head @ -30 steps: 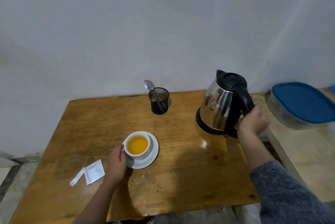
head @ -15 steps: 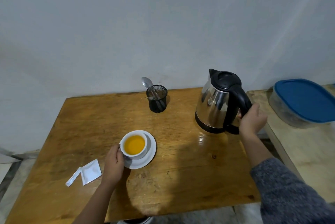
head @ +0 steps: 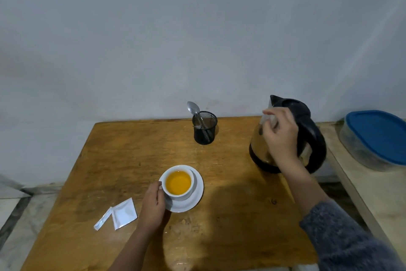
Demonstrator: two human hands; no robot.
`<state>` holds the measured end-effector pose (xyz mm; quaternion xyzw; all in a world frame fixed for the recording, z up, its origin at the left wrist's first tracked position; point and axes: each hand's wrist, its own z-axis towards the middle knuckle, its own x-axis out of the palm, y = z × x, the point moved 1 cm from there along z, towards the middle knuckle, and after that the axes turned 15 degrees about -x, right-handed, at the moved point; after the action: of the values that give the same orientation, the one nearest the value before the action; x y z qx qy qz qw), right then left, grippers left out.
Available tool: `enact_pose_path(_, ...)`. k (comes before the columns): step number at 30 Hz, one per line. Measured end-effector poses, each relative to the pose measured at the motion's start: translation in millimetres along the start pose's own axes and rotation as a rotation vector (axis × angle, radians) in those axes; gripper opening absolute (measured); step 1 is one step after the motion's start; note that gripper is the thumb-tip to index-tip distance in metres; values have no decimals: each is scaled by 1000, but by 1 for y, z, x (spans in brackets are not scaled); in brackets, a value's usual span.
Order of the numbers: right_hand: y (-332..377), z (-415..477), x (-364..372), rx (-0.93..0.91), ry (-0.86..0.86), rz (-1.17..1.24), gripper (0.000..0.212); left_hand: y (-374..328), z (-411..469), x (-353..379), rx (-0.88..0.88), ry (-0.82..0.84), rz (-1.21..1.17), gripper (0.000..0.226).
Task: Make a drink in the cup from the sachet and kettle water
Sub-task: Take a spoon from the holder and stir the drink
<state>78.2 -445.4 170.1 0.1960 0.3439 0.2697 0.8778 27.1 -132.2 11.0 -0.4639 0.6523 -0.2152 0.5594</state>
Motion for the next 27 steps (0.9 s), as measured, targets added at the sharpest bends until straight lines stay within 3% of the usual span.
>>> enact_pose_path(5, 10, 23, 92, 144, 417, 91, 20, 3, 1, -1, -23, 48, -20, 17)
enact_pose_path(11, -4, 40, 178, 368, 638, 56, 19, 9, 4, -5, 6, 75, -40, 19)
enact_pose_path(18, -18, 49, 227, 389, 863, -166, 11, 12, 6, -7, 14, 110, -33, 24)
enact_pose_path(22, -22, 53, 235, 369, 909, -221, 4, 10, 8, -7, 26, 118, -34, 26)
enact_pose_path(27, -25, 55, 227, 406, 784, -100, 13, 10, 8, -7, 16, 126, -39, 29)
